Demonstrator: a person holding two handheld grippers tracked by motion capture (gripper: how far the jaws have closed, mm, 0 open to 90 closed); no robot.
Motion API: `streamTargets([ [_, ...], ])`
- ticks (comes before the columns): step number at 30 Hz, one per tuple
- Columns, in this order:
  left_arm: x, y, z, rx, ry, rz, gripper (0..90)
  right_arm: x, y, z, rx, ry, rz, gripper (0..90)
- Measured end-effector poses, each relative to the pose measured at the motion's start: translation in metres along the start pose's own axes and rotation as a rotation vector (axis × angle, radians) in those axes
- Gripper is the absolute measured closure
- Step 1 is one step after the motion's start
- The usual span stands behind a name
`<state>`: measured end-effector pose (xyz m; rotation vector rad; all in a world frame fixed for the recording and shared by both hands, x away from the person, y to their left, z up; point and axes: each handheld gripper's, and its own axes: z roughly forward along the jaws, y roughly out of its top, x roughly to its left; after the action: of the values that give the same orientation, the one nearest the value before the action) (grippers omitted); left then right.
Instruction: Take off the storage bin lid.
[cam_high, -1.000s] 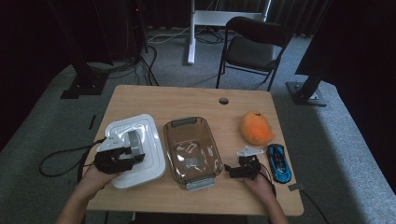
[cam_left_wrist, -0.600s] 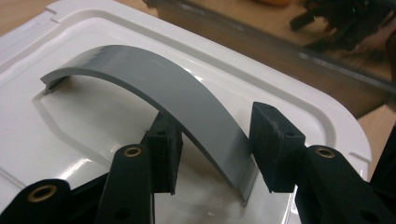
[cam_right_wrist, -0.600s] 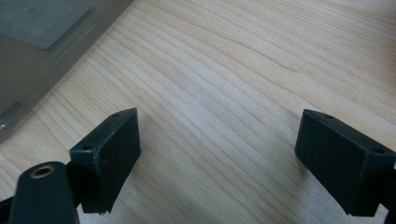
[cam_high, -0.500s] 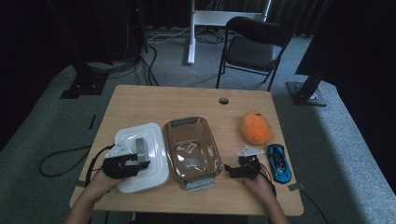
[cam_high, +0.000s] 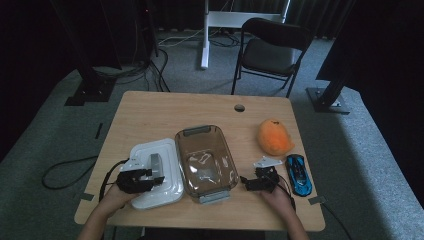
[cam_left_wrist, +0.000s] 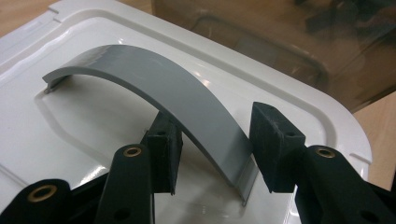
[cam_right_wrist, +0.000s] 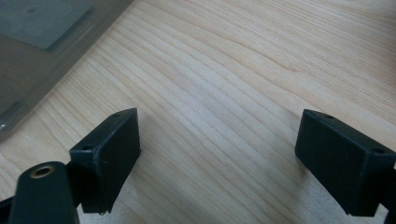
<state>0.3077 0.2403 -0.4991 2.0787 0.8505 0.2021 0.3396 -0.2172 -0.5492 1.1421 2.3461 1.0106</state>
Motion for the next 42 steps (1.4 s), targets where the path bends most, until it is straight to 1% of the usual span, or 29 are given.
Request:
streamTargets([
  [4, 0.004, -0.004, 0.006, 0.008, -0.006, -0.005, 55.3, 0.0, 0.0, 0.0, 0.0, 0.0, 0.0, 13.2],
  [6, 0.006, -0.006, 0.009, 0.006, -0.009, 0.002, 55.3, 0.0, 0.0, 0.0, 0.0, 0.0, -0.001, 13.2],
  [8, 0.008, -0.008, 0.012, -0.001, -0.017, -0.001, 55.3, 0.0, 0.0, 0.0, 0.0, 0.0, -0.001, 13.2],
  [11, 0.01, -0.01, 0.016, 0.001, -0.021, -0.002, 55.3, 0.0, 0.0, 0.0, 0.0, 0.0, -0.001, 13.2],
  [17, 0.011, -0.012, 0.021, 0.014, -0.023, 0.01, 55.3, 0.0, 0.0, 0.0, 0.0, 0.0, 0.0, 13.2],
  [18, 0.012, -0.012, 0.025, 0.023, -0.026, 0.011, 55.3, 0.0, 0.0, 0.0, 0.0, 0.0, -0.001, 13.2],
  [21, 0.013, -0.014, 0.027, 0.025, -0.035, 0.013, 55.4, 0.0, 0.0, 0.0, 0.0, 0.0, -0.001, 13.2],
  [23, 0.014, -0.014, 0.029, 0.03, -0.031, 0.011, 55.4, 0.0, 0.0, 0.0, 0.0, 0.0, 0.0, 13.2],
  [27, 0.015, -0.014, 0.03, 0.025, -0.038, 0.013, 55.2, 0.0, 0.0, 0.0, 0.0, 0.0, 0.0, 13.2],
  [28, 0.015, -0.014, 0.03, 0.028, -0.033, 0.013, 54.7, 0.0, 0.0, 0.0, 0.0, 0.0, -0.001, 13.2],
  [29, 0.016, -0.014, 0.03, 0.033, -0.032, 0.01, 52.0, 0.0, 0.0, 0.0, 0.0, 0.0, -0.001, 13.2],
  [30, 0.015, -0.014, 0.03, 0.034, -0.028, 0.013, 51.9, 0.0, 0.0, 0.0, 0.0, 0.0, -0.001, 13.2],
  [31, 0.015, -0.014, 0.03, 0.039, -0.016, 0.013, 48.3, 0.0, 0.0, 0.0, 0.0, 0.0, -0.001, 13.2],
  [32, 0.016, -0.014, 0.03, 0.046, -0.015, 0.012, 46.2, 0.0, 0.0, 0.0, 0.0, 0.0, -0.001, 13.2],
  [34, 0.016, -0.014, 0.03, 0.051, -0.002, -0.002, 40.4, 0.0, 0.0, 0.0, 0.0, 0.0, -0.001, 13.2],
  [36, 0.017, -0.014, 0.029, 0.059, -0.004, -0.006, 39.2, 0.0, 0.0, 0.0, 0.0, 0.0, -0.001, 13.2],
  [38, 0.017, -0.015, 0.028, 0.06, 0.012, -0.01, 33.6, 0.0, 0.0, 0.0, 0.0, 0.0, 0.0, 13.1],
  [39, 0.018, -0.015, 0.027, 0.058, 0.008, -0.013, 33.2, 0.0, 0.0, 0.0, 0.0, -0.002, 0.002, 13.1],
  [41, 0.018, -0.015, 0.025, 0.051, 0.009, -0.009, 27.2, -0.001, 0.0, -0.001, 0.001, -0.007, 0.006, 13.1],
  [42, 0.018, -0.015, 0.023, 0.05, 0.013, -0.009, 27.1, -0.001, -0.001, -0.001, 0.0, -0.007, 0.005, 13.1],
])
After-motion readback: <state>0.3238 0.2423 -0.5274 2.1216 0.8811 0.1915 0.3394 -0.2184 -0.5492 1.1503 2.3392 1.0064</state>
